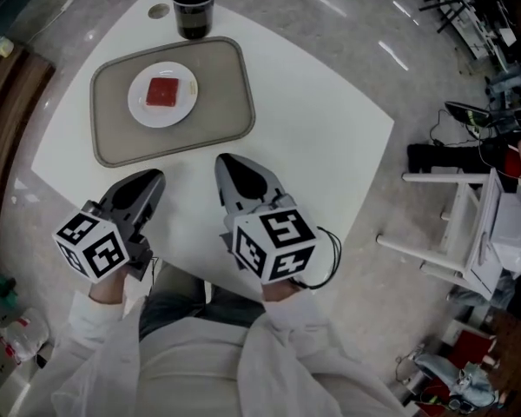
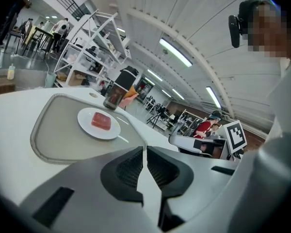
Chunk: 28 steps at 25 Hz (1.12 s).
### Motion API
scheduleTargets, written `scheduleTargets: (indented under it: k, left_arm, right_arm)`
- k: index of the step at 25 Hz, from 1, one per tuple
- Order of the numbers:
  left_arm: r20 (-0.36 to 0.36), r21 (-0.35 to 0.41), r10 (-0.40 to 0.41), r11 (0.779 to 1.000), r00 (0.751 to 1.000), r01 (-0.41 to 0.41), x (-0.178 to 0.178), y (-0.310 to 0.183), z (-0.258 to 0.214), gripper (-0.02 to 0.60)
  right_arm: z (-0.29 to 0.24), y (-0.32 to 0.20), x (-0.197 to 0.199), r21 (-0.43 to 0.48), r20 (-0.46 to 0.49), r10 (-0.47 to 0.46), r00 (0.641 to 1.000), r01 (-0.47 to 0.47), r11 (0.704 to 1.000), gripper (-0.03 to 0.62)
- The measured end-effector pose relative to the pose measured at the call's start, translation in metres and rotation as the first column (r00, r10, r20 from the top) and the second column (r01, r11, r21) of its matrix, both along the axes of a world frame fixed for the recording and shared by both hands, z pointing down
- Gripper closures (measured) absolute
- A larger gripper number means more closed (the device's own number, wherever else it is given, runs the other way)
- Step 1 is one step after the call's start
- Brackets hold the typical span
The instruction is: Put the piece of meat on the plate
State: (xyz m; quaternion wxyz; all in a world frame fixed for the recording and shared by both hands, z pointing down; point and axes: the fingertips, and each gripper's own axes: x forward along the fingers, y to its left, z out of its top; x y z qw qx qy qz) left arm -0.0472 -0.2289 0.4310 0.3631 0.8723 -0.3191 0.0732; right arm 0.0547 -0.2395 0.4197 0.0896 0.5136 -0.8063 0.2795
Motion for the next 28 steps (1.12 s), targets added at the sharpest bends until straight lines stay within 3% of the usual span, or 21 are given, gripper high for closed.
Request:
scheduleTargets:
  k: [7,17,28]
  left_arm:
    - [-0.017,0.015,-0.02,1.0,1.0,0.02,0.024,0.055,-0.004,0.551]
    - [0.003,0.009,-0.064,0.998,0.998,0.064,0.032,0.109,-0.012,0.551]
    - [-0.015,0.024,0.045,0.999,0.999,-0.044,0.052,0.119,-0.028,0.551]
  right_arm:
    - [0.0,0.052,0.026,-0.004,-0.001,-0.01,1.0,0.01,1.0,0.576]
    - [-0.011,0.108,0.04,-0.013,-0.002,-0.059,0.998,0.059,0.998,0.576]
    - [-0.025,0.131,0.029,-0.001,0.006,-0.042,0.999,0.042,0.999,0.576]
